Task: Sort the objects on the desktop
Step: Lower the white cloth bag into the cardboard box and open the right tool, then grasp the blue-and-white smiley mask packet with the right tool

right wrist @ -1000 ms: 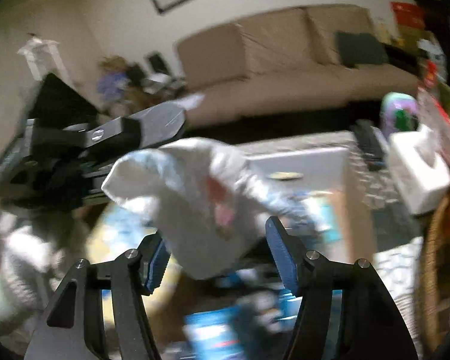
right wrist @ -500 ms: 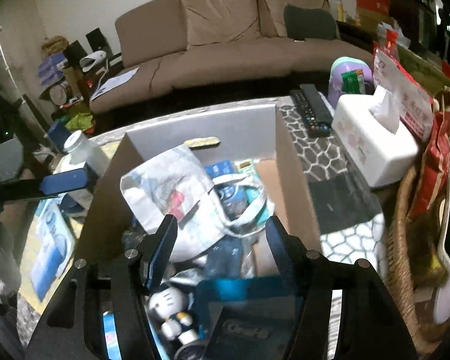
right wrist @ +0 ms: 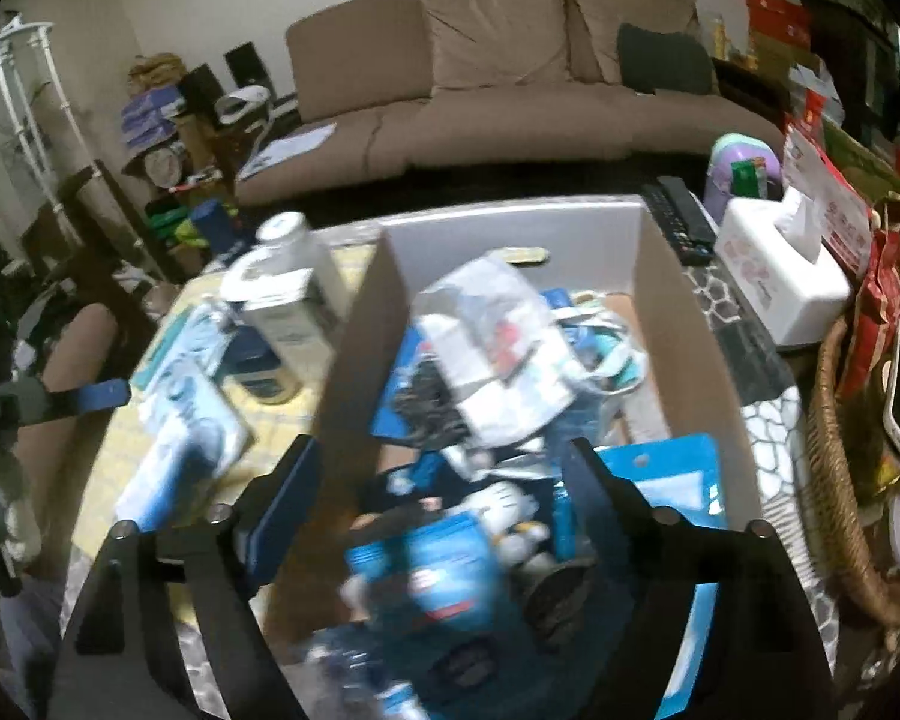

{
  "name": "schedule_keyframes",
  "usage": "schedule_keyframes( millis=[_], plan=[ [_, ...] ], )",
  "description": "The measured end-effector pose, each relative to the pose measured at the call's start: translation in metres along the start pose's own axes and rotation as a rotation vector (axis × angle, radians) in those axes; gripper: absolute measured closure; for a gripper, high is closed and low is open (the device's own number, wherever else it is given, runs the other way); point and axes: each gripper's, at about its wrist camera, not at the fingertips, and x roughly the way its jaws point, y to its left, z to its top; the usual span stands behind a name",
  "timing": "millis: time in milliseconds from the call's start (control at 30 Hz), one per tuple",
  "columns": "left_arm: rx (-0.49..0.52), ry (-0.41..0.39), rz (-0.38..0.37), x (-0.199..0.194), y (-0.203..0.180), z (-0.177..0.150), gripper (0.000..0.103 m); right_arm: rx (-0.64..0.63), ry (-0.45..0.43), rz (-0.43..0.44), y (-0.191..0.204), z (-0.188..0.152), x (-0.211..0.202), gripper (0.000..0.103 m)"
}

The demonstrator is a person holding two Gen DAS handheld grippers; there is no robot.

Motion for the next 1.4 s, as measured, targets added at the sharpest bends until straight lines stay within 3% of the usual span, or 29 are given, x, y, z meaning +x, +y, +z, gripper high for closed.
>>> schedule_keyframes(
  millis=[233, 400, 500, 800, 1133, 1267, 1400],
  plan=[
    [-0.043, -0.034, 0.124, -0.073, 0.070, -0.050, 0.000, -0.059, -0.013, 0.092, 0.073, -0.016, -0.013, 0.012],
    [-0.033, -0.034, 0.250, -0.094, 0.117, -0.079, 0.000, -0.076, 0.004, 0.171, 0.122, -0.033, 0.000, 0.009],
    [-0.026, -0.025, 0.283, -0.093, 0.138, -0.091, 0.000, -0.062, 0.031, 0.229, 0.148, -0.047, 0.021, 0.009],
    [-0.003, 0.003, 0.253, -0.065, 0.170, -0.103, 0.000, 0.015, 0.165, 0.332, 0.199, -0.086, 0.115, 0.009],
    [-0.006, 0.019, 0.210, -0.036, 0.191, -0.090, 0.000, 0.170, 0.206, 0.421, 0.214, -0.112, 0.174, 0.009],
    [-0.080, 0.024, 0.155, -0.032, 0.201, -0.089, 0.000, 0.268, 0.190, 0.455, 0.199, -0.115, 0.183, 0.009],
    [-0.163, 0.007, 0.035, -0.032, 0.205, -0.090, 0.000, 0.340, 0.157, 0.502, 0.186, -0.116, 0.185, 0.009]
  ],
)
